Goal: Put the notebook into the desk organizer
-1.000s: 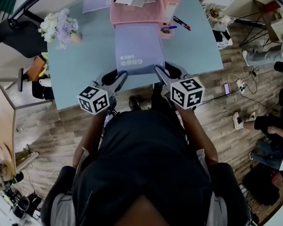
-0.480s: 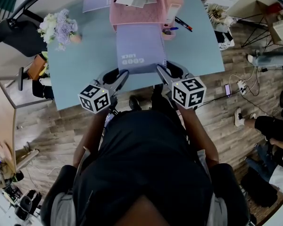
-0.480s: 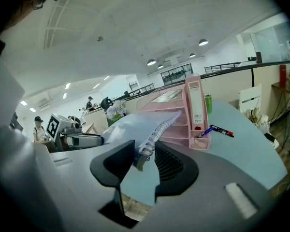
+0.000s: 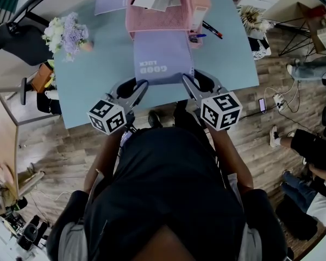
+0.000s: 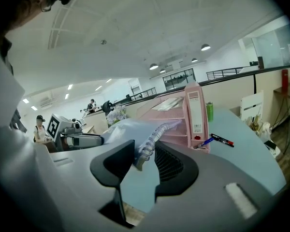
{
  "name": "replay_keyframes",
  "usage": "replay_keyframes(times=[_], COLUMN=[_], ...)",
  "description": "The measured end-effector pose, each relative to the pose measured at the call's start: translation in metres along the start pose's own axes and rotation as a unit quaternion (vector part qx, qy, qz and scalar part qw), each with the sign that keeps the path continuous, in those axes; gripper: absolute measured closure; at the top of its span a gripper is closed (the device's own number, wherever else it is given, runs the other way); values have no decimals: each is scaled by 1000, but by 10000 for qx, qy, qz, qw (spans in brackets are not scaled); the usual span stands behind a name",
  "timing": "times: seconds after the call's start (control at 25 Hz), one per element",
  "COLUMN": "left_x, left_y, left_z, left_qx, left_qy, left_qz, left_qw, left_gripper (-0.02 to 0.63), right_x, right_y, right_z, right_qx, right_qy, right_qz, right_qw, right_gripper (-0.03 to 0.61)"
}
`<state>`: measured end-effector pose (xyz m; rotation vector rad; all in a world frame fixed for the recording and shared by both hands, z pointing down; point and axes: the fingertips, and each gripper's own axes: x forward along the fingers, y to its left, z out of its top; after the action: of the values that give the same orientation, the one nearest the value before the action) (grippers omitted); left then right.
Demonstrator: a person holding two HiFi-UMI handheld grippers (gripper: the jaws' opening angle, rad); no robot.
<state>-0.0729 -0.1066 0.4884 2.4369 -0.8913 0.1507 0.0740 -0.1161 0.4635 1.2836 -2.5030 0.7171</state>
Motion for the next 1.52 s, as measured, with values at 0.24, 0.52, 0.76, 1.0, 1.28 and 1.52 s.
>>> replay_keyframes(times=[0.24,0.52,0.76,1.0,1.28,1.52], left_x=[8,19,26,34,43,52], left_y=[10,22,35,45,58,70], left_z=[-7,-11,-12,-15,-19,-23], left_qx=[-93,-157,-215,-275,-322,-365], left_qy=[114,201,257,330,431,559], left_qz=[32,92,135,181,243,294], left_qw=[9999,9996,9993,9989,9983,9973], left_gripper=[436,436,436,436,436,437], right_x=[10,23,36,47,62,76], right_y=[-8,-20,-27,-34,-45,-55], right_z=[-8,-12,-13,-16,-21,-28], right_qx=[75,124,186,242,320,447], right_qy=[93,202,287,390,531,685], right_qz=[-14,-48,-58,-66,-72,-76], right_qw=[9999,9997,9994,9989,9980,9966], right_gripper=[448,448,448,448,448,448])
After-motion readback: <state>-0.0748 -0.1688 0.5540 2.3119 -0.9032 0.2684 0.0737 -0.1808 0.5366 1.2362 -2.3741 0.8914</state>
